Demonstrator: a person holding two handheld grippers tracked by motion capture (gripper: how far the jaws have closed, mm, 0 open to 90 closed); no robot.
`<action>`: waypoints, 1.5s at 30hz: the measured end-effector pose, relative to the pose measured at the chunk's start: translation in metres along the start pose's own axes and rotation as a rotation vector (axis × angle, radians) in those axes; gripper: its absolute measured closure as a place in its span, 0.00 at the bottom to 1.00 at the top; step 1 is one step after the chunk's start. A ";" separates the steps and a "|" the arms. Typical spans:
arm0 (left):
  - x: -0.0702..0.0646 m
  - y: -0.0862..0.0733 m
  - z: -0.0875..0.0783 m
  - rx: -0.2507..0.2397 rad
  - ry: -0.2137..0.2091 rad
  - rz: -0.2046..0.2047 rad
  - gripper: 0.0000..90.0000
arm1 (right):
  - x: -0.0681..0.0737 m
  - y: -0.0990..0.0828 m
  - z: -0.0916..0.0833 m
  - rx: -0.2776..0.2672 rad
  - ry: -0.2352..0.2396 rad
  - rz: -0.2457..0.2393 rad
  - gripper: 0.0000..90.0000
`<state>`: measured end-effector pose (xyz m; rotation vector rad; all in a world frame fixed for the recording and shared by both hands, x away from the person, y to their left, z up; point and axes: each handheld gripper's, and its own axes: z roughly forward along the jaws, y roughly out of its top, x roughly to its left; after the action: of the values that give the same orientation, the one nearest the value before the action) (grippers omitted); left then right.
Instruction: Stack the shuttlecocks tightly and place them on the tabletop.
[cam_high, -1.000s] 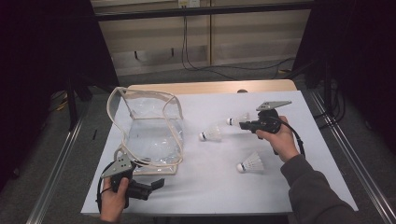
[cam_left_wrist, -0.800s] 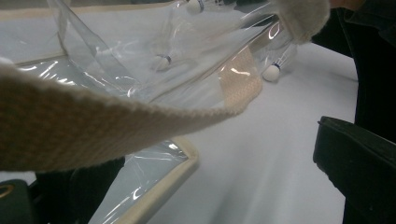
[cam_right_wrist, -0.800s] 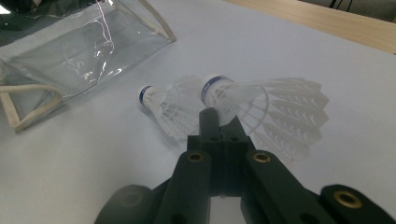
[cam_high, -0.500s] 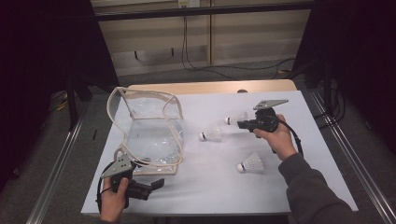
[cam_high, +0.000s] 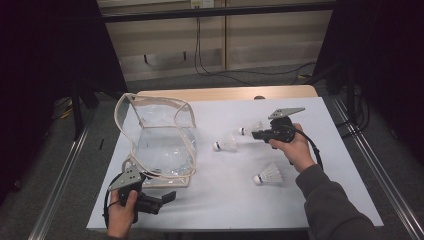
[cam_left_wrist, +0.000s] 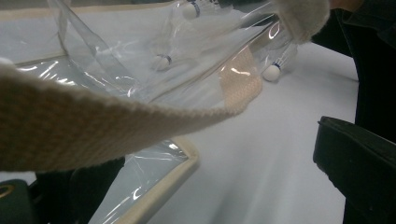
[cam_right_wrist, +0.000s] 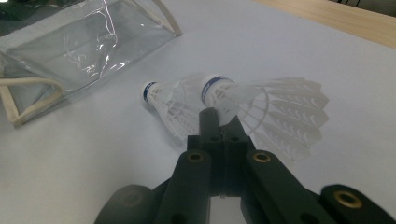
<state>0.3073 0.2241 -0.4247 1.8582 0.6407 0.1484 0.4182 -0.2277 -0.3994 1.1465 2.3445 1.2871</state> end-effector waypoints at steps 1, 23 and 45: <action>0.000 0.000 0.000 0.000 0.000 0.000 0.02 | 0.000 0.000 0.001 0.002 0.002 0.000 1.00; 0.000 0.000 0.000 -0.001 0.007 0.000 0.02 | 0.003 -0.004 0.010 0.026 0.017 -0.012 1.00; -0.001 0.000 0.000 -0.004 0.008 0.000 0.02 | 0.008 -0.006 0.017 0.042 0.028 -0.032 1.00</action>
<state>0.3068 0.2237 -0.4248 1.8548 0.6455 0.1567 0.4188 -0.2136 -0.4130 1.1051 2.4106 1.2565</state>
